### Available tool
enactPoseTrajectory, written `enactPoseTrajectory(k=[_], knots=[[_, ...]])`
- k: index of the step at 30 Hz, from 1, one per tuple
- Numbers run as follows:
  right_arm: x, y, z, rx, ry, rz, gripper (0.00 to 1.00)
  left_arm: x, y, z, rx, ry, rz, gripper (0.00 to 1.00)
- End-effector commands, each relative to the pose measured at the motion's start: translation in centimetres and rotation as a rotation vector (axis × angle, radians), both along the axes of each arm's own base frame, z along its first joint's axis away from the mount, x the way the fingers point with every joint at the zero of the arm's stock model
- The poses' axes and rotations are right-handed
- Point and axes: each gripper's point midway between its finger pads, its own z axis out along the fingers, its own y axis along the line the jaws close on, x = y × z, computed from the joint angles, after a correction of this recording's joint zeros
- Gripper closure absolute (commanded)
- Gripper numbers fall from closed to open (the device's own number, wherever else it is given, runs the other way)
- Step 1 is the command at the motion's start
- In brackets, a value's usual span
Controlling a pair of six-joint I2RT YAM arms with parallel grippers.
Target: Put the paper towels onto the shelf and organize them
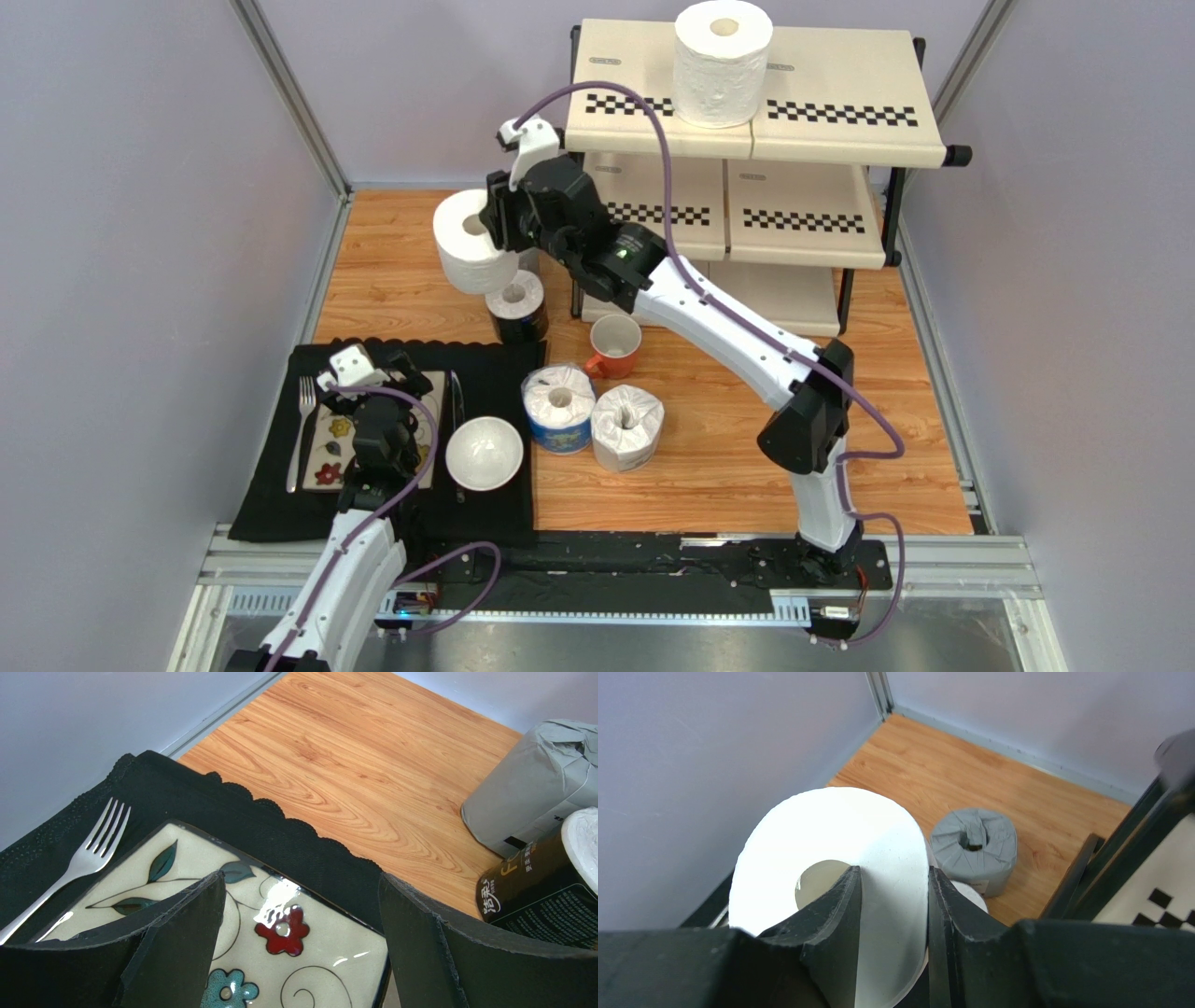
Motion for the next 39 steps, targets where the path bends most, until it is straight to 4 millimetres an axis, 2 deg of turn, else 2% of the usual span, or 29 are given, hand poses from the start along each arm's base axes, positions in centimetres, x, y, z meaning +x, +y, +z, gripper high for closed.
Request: enactPoseTrajectory(k=[1, 3, 4, 6, 7, 10, 11, 12, 13, 14, 15, 17, 18, 19, 21, 25, 30, 31, 33, 34, 35, 37, 38, 39], knots=[[-4.2, -4.9, 16.7, 0.268, -0.216, 0.032, 0.99, -4.2, 0.5, -11.1, 0.007, 0.223, 0.011, 0.12], [-5.4, -6.7, 19.6, 0.309, -0.258, 0.027, 1.00, -4.3, 0.5, -11.2, 0.007, 0.226, 0.011, 0.12], [-6.9, -8.7, 22.4, 0.352, -0.297, 0.027, 1.00, -4.3, 0.5, -11.2, 0.007, 0.226, 0.011, 0.12], [-8.4, -11.2, 25.1, 0.393, -0.344, 0.010, 1.00, -4.2, 0.5, -11.1, 0.007, 0.224, 0.011, 0.12], [-9.9, -13.4, 27.4, 0.432, -0.379, -0.001, 1.00, -4.2, 0.5, -11.1, 0.008, 0.224, 0.012, 0.12], [-12.1, -17.7, 30.5, 0.477, -0.442, -0.050, 1.00, -4.3, 0.5, -11.1, 0.008, 0.224, 0.012, 0.12], [-13.9, -20.7, 32.5, 0.517, -0.482, -0.071, 1.00, -4.3, 0.5, -11.1, 0.008, 0.224, 0.012, 0.12], [-14.4, -22.0, 33.0, 0.512, -0.508, -0.095, 1.00, -4.2, 0.6, -11.1, 0.008, 0.224, 0.014, 0.12], [-14.9, -24.1, 33.7, 0.524, -0.529, -0.142, 1.00, -4.3, 0.5, -11.1, 0.008, 0.226, 0.012, 0.12], [-16.3, -26.7, 35.0, 0.549, -0.562, -0.172, 1.00, -4.3, 0.5, -11.1, 0.008, 0.226, 0.012, 0.12], [-17.0, -28.4, 35.6, 0.564, -0.587, -0.201, 1.00, -4.3, 0.6, -11.2, 0.007, 0.227, 0.014, 0.12], [-17.0, -31.3, 35.4, 0.515, -0.629, -0.312, 1.00, -4.3, 0.5, -11.2, 0.006, 0.225, 0.013, 0.12], [-18.0, -33.9, 36.2, 0.533, -0.663, -0.366, 1.00, -4.2, 0.6, -11.1, 0.008, 0.223, 0.014, 0.12], [-17.5, -35.3, 35.6, 0.478, -0.669, -0.452, 1.00, -4.3, 0.6, -11.2, 0.007, 0.225, 0.014, 0.13], [-17.9, -38.2, 35.7, 0.459, -0.683, -0.555, 1.00, -4.3, 0.6, -11.2, 0.008, 0.226, 0.014, 0.13], [-17.4, -40.5, 35.3, 0.364, -0.709, -0.687, 1.00, -4.2, 0.6, -11.1, 0.008, 0.223, 0.014, 0.13], [-15.2, -39.8, 34.9, 0.279, -0.725, -0.747, 1.00, -4.3, 0.5, -11.2, 0.008, 0.227, 0.012, 0.13], [-13.9, -39.5, 34.6, 0.252, -0.724, -0.771, 1.00, -4.3, 0.6, -11.1, 0.007, 0.227, 0.014, 0.13], [-12.5, -38.9, 34.3, 0.277, -0.705, -0.749, 1.00, -4.3, 0.6, -11.2, 0.006, 0.226, 0.016, 0.13], [-11.5, -40.0, 34.1, 0.272, -0.698, -0.791, 1.00, -4.3, 0.6, -11.2, 0.006, 0.229, 0.015, 0.13], [-10.1, -39.8, 33.6, 0.267, -0.682, -0.797, 1.00, -4.3, 0.6, -11.2, 0.006, 0.224, 0.016, 0.13], [-8.3, -40.9, 33.0, 0.276, -0.659, -0.828, 1.00, -4.3, 0.6, -11.2, 0.004, 0.224, 0.016, 0.13], [-6.7, -40.7, 32.2, 0.256, -0.637, -0.839, 1.00, -4.3, 0.5, -11.2, 0.004, 0.222, 0.013, 0.13], [-6.2, -41.4, 32.1, 0.262, -0.624, -0.854, 1.00, -4.3, 0.6, -11.3, 0.005, 0.224, 0.015, 0.13]])
